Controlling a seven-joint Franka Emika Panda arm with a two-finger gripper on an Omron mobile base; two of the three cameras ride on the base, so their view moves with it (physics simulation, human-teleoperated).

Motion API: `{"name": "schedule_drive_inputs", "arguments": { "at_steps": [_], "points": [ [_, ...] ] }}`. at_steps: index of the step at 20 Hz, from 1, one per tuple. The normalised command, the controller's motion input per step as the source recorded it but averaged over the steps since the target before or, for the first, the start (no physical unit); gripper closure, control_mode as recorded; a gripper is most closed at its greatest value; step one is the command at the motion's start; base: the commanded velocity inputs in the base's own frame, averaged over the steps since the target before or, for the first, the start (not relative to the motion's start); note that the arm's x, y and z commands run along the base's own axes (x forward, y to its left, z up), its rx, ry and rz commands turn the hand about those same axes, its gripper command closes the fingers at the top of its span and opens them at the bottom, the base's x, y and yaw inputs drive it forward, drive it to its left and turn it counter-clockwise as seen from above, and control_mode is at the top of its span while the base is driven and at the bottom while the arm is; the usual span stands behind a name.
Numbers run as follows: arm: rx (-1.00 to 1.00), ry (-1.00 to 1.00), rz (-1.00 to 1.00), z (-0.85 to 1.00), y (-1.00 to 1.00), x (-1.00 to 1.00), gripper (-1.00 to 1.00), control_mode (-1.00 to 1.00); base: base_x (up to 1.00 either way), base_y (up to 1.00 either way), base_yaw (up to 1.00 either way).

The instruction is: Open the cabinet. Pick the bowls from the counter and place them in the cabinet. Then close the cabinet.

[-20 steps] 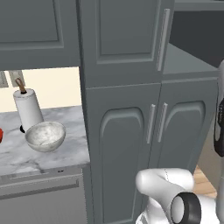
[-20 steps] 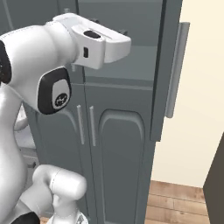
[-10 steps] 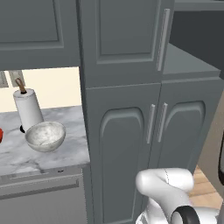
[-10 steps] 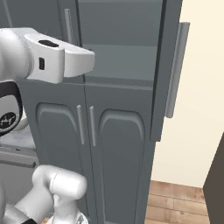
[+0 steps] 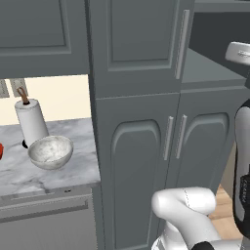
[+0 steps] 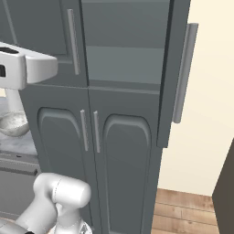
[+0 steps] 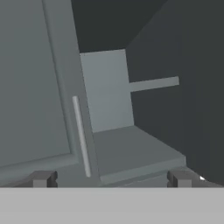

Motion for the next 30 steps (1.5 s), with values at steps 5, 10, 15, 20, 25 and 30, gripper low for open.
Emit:
{"name": "schedule_drive_inputs", "arguments": {
  "at_steps": [5, 10, 15, 20, 25, 30],
  "points": [
    [-0.02, 0.02, 0.08, -0.11, 0.35, 0.0, -1.0, -1.0, 0.0, 0.0, 0.0],
    [0.0, 0.03, 0.06, -0.4, 0.0, 0.0, -1.0, -1.0, 0.0, 0.0, 0.0],
    [-0.03, 0.0, 0.11, -0.4, 0.03, 0.0, -1.0, -1.0, 0.0, 0.0, 0.0],
    [-0.09, -0.09, 0.14, -0.11, 0.02, 0.0, -1.0, -1.0, 0.0, 0.0, 0.0],
    [-0.08, -0.18, 0.05, 0.0, 0.0, 0.0, -1.0, -1.0, 0.0, 0.0, 0.0],
    [-0.03, -0.07, 0.0, -0.01, 0.0, 0.0, -1.0, -1.0, 0.0, 0.0, 0.0]
  ]
}}
